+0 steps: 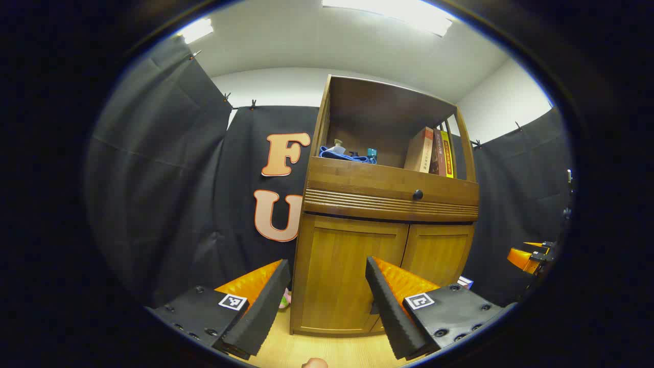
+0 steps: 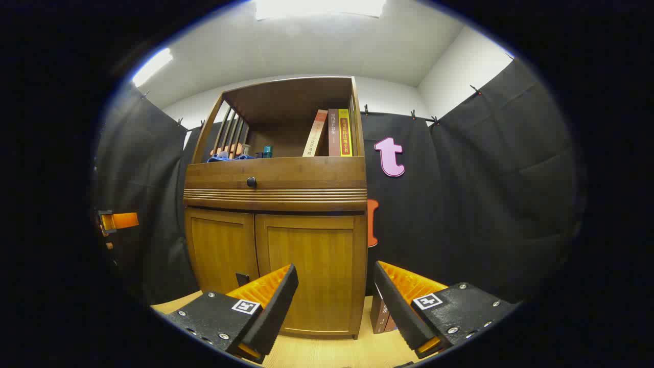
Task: Open the right door of the double-door shoe cabinet with the right hand, and open the left door with the left hand.
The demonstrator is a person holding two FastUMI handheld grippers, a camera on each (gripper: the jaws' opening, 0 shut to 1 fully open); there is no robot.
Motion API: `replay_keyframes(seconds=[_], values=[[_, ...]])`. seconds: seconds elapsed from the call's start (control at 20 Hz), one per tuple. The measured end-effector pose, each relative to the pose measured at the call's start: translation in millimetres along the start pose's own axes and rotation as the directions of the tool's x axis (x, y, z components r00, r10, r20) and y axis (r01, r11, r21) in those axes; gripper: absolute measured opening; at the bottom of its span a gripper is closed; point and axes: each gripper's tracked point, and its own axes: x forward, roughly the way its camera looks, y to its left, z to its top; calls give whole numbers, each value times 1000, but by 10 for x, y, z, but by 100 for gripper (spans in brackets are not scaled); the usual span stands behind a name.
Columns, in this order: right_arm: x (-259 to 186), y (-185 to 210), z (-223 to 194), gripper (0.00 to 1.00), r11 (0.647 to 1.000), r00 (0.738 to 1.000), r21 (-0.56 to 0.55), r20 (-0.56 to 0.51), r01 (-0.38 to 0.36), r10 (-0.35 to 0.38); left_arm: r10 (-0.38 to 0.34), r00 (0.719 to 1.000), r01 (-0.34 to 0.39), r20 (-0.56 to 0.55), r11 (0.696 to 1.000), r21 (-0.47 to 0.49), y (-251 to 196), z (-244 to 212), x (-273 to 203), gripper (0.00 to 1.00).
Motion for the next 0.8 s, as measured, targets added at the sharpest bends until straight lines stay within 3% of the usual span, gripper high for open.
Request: replay_keyframes(seconds=[0.05,0.1,0.6,0.8], values=[[35,-16,-5,93,1000,1000,0,1,2,-2,0,1000,0,-4,1000,-1,-1,-3,10,96],[44,-33,-4,93,1000,1000,-1,3,5,-5,0,1000,0,-7,1000,-3,7,-11,9,94],[-109,6,-10,93,999,999,19,26,-46,45,-19,1000,19,-19,1000,11,-58,-49,22,95],[-153,-26,-2,99,999,999,26,34,-39,38,-24,1000,24,4,999,26,-114,6,-87,95]])
